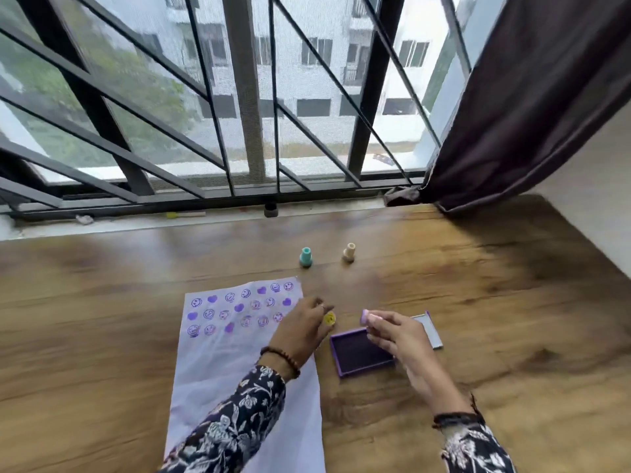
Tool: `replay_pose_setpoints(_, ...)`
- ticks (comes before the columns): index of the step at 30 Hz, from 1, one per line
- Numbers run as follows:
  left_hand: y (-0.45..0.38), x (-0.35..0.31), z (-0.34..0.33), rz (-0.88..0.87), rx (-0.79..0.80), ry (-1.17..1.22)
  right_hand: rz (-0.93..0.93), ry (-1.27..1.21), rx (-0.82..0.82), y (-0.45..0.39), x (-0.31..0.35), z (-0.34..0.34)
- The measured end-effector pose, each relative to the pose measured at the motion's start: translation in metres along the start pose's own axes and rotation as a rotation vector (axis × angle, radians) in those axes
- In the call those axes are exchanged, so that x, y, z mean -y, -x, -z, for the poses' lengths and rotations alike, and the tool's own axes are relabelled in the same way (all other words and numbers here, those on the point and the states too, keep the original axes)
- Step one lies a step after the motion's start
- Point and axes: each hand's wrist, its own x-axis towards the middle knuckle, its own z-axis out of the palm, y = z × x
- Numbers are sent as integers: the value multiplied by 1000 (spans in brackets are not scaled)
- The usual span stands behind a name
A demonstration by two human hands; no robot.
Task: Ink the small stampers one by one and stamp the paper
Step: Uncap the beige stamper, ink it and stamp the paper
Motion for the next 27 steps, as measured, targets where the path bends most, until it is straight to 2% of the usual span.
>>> replay_pose_setpoints(4, -5, 1, -3, 13, 71, -54, 8, -42, 33, -2, -3, 9)
replay_pose_setpoints(6, -2, -1, -2, 56, 33, 29, 21, -41, 54, -2, -5, 12)
replay_pose_setpoints(9, 2, -11, 1, 304, -125, 413, 87, -18, 121, 0, -7, 13)
replay_pose_setpoints(12, 6, -23, 3, 531, -47, 1028, 199, 54, 167, 1, -6, 10)
replay_pose_setpoints(13, 8, -27, 4, 560, -31, 1180, 232, 78, 153, 1, -5, 9)
replay_pose_setpoints(15, 11, -34, 9, 574, -23, 1333, 287, 114, 135, 0, -2, 9)
replay_pose_setpoints(18, 13, -43, 14, 568, -14, 1384, 333, 151, 140, 0, 0, 9)
replay_pose_setpoints(27, 7, -51, 12, 563, 33, 1335, 442, 171, 111, 5, 3, 14)
